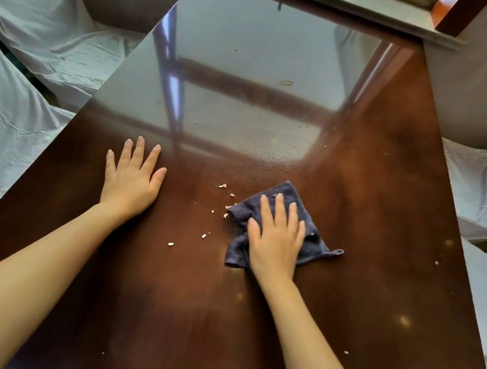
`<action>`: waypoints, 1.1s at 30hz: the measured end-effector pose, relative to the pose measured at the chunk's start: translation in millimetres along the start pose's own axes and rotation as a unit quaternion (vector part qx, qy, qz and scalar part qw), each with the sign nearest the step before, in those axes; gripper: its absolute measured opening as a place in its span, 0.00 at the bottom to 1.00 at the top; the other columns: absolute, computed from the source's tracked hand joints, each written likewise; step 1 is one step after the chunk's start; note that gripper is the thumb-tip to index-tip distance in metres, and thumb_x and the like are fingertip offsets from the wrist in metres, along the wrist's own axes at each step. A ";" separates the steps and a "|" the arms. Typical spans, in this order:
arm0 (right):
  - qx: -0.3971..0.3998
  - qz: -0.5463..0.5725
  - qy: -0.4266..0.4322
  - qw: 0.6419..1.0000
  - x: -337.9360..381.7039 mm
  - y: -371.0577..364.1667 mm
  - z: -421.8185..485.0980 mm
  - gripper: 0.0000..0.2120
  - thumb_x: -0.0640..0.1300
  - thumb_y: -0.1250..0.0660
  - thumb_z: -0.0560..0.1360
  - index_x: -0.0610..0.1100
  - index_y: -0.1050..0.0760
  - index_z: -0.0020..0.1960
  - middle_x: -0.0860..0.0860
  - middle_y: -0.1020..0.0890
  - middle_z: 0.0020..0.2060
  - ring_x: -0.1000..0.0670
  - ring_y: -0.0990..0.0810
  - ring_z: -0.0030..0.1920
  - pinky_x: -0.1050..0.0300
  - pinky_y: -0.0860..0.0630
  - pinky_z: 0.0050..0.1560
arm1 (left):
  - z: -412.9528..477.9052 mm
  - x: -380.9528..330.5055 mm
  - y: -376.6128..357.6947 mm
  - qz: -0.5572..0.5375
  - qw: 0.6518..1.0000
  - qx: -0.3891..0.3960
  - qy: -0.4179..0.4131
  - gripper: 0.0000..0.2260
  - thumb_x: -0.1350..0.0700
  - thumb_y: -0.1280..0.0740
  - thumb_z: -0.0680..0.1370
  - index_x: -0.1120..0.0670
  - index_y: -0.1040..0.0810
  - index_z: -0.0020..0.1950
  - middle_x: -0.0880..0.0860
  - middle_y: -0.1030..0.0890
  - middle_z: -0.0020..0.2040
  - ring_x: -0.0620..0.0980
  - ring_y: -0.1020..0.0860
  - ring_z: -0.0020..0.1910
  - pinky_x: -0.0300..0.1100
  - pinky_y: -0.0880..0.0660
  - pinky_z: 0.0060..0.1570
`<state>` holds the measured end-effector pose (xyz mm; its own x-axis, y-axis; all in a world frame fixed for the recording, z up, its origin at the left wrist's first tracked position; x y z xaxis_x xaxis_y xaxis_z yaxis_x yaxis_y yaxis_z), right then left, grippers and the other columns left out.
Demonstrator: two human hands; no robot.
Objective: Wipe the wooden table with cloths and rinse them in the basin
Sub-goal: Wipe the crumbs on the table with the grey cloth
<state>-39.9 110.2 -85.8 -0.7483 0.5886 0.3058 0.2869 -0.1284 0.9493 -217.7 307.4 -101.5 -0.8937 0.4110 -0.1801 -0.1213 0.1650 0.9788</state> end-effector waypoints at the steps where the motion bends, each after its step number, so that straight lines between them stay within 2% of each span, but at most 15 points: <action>1: 0.007 0.006 0.018 1.000 10.2 -4.3 -8.0 0.25 0.54 0.48 0.80 0.53 0.48 0.76 0.50 0.49 0.77 0.45 0.55 0.77 0.43 0.58 0.74 | -1.7 0.8 0.5 0.001 1.000 0.003 -0.005 0.25 0.45 0.52 0.80 0.49 0.50 0.76 0.55 0.52 0.78 0.54 0.56 0.77 0.57 0.60 0.74; 4: 0.020 0.002 0.073 0.997 22.3 -9.9 -36.5 0.25 0.53 0.48 0.81 0.52 0.48 0.76 0.50 0.48 0.77 0.45 0.54 0.77 0.44 0.56 0.75 | -12.8 3.4 0.9 0.006 1.000 0.003 -0.017 0.25 0.45 0.53 0.80 0.49 0.51 0.76 0.54 0.52 0.79 0.53 0.56 0.77 0.56 0.60 0.74; 7: -0.013 0.032 0.113 0.993 9.4 -5.0 -60.8 0.22 0.47 0.39 0.78 0.48 0.36 0.72 0.49 0.35 0.73 0.44 0.41 0.75 0.44 0.43 0.74 | -32.1 8.5 -1.6 0.007 1.000 -0.009 -0.028 0.25 0.43 0.53 0.79 0.47 0.51 0.76 0.52 0.52 0.79 0.52 0.56 0.77 0.54 0.60 0.74; 9: -0.041 0.085 0.102 0.990 -5.2 -1.9 -65.1 0.19 0.43 0.35 0.77 0.46 0.29 0.67 0.49 0.28 0.69 0.45 0.34 0.71 0.45 0.37 0.71 | -43.1 11.7 -4.1 0.008 0.999 -0.015 -0.032 0.25 0.43 0.53 0.79 0.46 0.51 0.76 0.51 0.51 0.79 0.51 0.55 0.77 0.54 0.61 0.74; 12: -0.076 0.173 0.030 0.982 -16.3 1.8 -40.9 0.17 0.39 0.35 0.76 0.43 0.27 0.65 0.46 0.25 0.65 0.43 0.31 0.68 0.48 0.38 0.70 | -47.9 15.0 -4.8 0.006 0.999 -0.012 -0.039 0.24 0.44 0.52 0.79 0.45 0.51 0.75 0.50 0.51 0.78 0.50 0.55 0.77 0.53 0.61 0.74; 14: -0.078 0.214 -0.005 0.974 -12.8 5.1 -7.9 0.17 0.40 0.37 0.77 0.43 0.27 0.65 0.42 0.25 0.64 0.41 0.31 0.68 0.48 0.39 0.69 | -46.5 19.5 -3.3 0.008 0.999 -0.010 -0.050 0.24 0.44 0.53 0.80 0.44 0.51 0.75 0.48 0.51 0.78 0.49 0.55 0.77 0.54 0.61 0.74; 16: -0.060 0.217 -0.001 0.974 -1.5 5.5 25.8 0.17 0.43 0.39 0.79 0.45 0.28 0.66 0.42 0.25 0.64 0.41 0.32 0.69 0.46 0.39 0.68 | -45.8 26.9 -1.7 0.016 0.998 -0.012 -0.059 0.23 0.44 0.53 0.80 0.43 0.50 0.75 0.46 0.50 0.78 0.47 0.55 0.77 0.55 0.60 0.74; 21: -0.002 0.120 0.113 0.986 43.6 -11.5 61.4 0.18 0.53 0.44 0.80 0.55 0.33 0.69 0.54 0.32 0.72 0.47 0.40 0.73 0.46 0.49 0.70 | -48.4 36.7 -4.1 0.021 0.997 -0.012 -0.068 0.23 0.43 0.54 0.79 0.42 0.51 0.75 0.46 0.50 0.78 0.47 0.55 0.77 0.55 0.60 0.74; 25: 0.029 0.021 0.199 0.979 57.2 -23.4 40.8 0.20 0.56 0.47 0.80 0.58 0.37 0.71 0.56 0.38 0.75 0.46 0.45 0.75 0.44 0.51 0.72 | -48.1 37.4 -5.5 0.022 0.997 -0.021 -0.071 0.23 0.43 0.54 0.79 0.42 0.51 0.75 0.46 0.50 0.78 0.47 0.54 0.77 0.55 0.60 0.74; 29: 0.053 0.001 0.269 0.962 57.3 -22.6 -11.2 0.23 0.57 0.45 0.78 0.57 0.38 0.72 0.55 0.38 0.75 0.45 0.43 0.75 0.43 0.52 0.72 | -48.2 35.6 -4.6 0.023 0.997 -0.020 -0.071 0.23 0.43 0.54 0.80 0.43 0.50 0.75 0.47 0.50 0.78 0.47 0.54 0.77 0.55 0.59 0.74; 33: 0.092 -0.021 0.308 0.947 48.7 -18.9 -62.8 0.26 0.58 0.45 0.77 0.58 0.43 0.74 0.55 0.42 0.76 0.46 0.47 0.76 0.43 0.54 0.74 | -56.0 36.8 -2.7 0.018 0.998 -0.013 -0.065 0.23 0.45 0.53 0.80 0.44 0.50 0.75 0.49 0.50 0.78 0.48 0.54 0.77 0.54 0.59 0.74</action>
<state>-119.3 91.1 -84.3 -0.9518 0.0060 0.3067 0.3065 0.0590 0.9500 -274.4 271.9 -105.3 -0.8344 0.5292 -0.1541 -0.1030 0.1250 0.9868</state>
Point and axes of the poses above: each hand's wrist, its own z-axis towards the middle knuckle, its own y-axis out of the back of the hand, x = y × z, the point moved 1 cm from there along z, towards the middle knuckle
